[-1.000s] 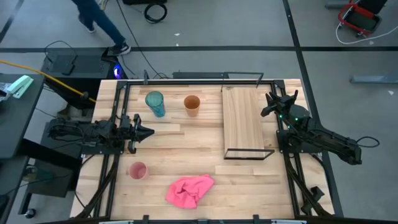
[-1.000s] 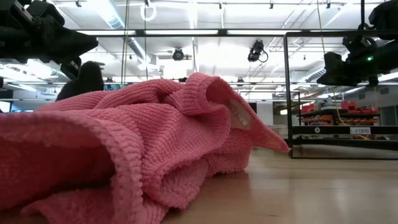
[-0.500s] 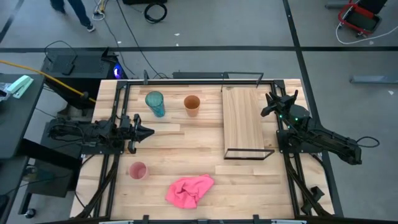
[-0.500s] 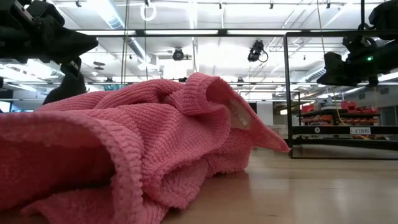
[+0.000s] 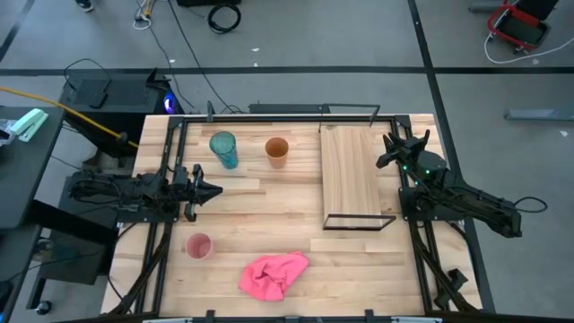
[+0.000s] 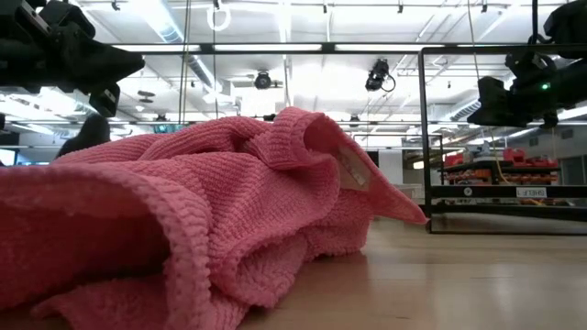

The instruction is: Stack small to large cups/mugs on shelf

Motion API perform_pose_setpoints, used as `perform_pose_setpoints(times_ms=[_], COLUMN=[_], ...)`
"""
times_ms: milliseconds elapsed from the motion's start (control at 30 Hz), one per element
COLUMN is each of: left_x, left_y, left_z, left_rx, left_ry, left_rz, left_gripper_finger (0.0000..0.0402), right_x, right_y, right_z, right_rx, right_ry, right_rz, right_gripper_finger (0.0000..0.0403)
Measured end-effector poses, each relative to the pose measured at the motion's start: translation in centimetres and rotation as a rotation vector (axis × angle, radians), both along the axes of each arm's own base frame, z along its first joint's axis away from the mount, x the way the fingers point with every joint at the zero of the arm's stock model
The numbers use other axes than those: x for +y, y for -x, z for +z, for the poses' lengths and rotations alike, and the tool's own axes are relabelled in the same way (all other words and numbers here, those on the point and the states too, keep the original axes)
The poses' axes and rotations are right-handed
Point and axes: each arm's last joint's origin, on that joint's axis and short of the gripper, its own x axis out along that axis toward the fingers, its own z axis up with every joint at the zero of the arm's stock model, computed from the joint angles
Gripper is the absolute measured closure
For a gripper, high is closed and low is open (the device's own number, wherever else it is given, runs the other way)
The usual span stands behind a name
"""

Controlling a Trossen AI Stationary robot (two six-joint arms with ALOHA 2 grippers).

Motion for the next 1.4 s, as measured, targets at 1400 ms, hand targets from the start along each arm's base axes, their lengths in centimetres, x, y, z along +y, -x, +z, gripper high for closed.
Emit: perform_pose_setpoints(times_ms=[1400], left_x=[0.11], left_y=[0.11], left_z=[0.8], left_rx=[-0.128], left_ry=[0.522], left_rz=[-0.031], left_gripper_finger=[0.0374], right_x=[0.02], right_y=[-0.1], right_z=[0.35], right_rx=[-0.228], right_ry=[-0.08], right_rz=[0.007], right_gripper_finger=[0.03])
